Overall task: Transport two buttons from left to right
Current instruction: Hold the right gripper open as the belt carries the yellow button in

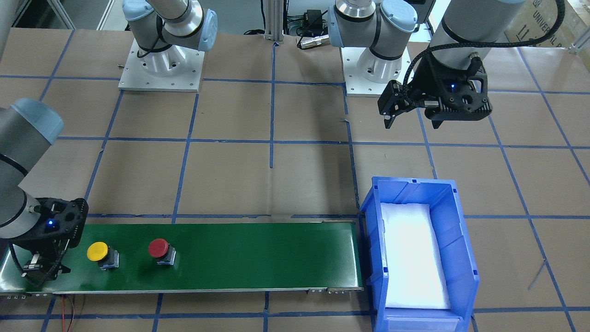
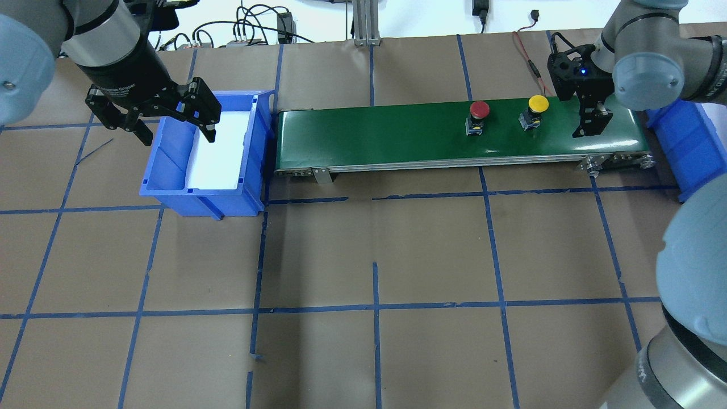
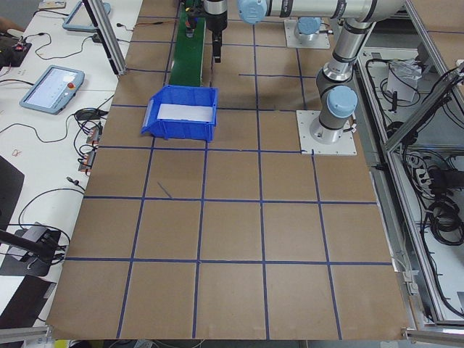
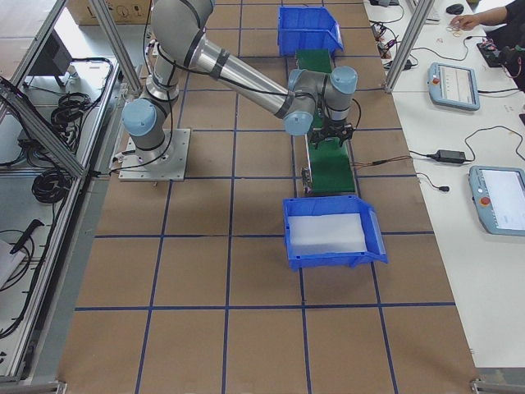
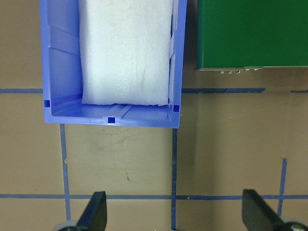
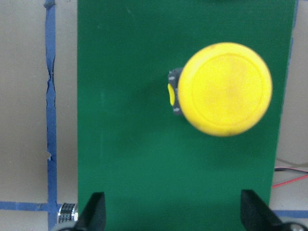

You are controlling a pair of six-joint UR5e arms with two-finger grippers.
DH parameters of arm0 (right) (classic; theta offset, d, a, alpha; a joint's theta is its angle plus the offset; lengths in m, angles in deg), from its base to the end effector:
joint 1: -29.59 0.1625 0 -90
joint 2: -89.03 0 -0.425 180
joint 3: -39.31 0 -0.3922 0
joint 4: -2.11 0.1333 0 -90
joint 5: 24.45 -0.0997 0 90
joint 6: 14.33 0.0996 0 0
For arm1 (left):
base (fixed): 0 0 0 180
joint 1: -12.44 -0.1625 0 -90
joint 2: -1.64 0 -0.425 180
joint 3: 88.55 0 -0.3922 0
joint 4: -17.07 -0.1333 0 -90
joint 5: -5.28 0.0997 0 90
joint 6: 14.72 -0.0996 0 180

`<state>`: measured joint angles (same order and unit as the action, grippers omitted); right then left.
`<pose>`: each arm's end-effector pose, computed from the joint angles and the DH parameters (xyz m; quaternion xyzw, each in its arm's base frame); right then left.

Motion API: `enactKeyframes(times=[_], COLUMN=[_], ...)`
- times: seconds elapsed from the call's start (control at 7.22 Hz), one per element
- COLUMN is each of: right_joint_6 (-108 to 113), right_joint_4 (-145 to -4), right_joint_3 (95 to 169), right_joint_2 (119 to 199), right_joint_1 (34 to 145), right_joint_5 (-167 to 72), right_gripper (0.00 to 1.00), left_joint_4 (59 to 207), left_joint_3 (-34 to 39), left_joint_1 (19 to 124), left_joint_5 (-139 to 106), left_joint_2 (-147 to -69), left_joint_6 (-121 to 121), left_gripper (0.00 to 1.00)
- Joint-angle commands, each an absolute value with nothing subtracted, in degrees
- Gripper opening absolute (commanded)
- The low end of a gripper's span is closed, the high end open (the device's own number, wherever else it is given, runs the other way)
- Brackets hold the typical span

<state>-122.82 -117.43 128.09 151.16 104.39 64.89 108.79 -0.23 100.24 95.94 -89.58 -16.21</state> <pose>-0.0417 -0.6662 0.2678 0.7270 -0.6862 0.0170 0.0195 -0.1129 -0.5034 0.4888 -0.0061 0.9999 0.0112 0.0054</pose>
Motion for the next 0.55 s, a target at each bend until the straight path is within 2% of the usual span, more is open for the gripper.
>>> enactKeyframes(times=[0.0,0.42], right_joint_6=[-121.74,-115.67], right_joint_4=[-117.42,-117.77], right_joint_3=[127.04,127.2], right_joint_2=[150.64,150.55], right_joint_1=[104.38,104.38], right_joint_5=[62.65,60.7], right_gripper=[1.0,0.99], left_joint_4=[108.74,108.74], left_joint_3=[-0.22,-0.13], left_joint_1=[100.24,100.24], left_joint_5=[95.98,95.98], left_joint_2=[-89.59,-89.5], left_joint_6=[-16.21,-16.21], left_gripper=[1.0,1.0])
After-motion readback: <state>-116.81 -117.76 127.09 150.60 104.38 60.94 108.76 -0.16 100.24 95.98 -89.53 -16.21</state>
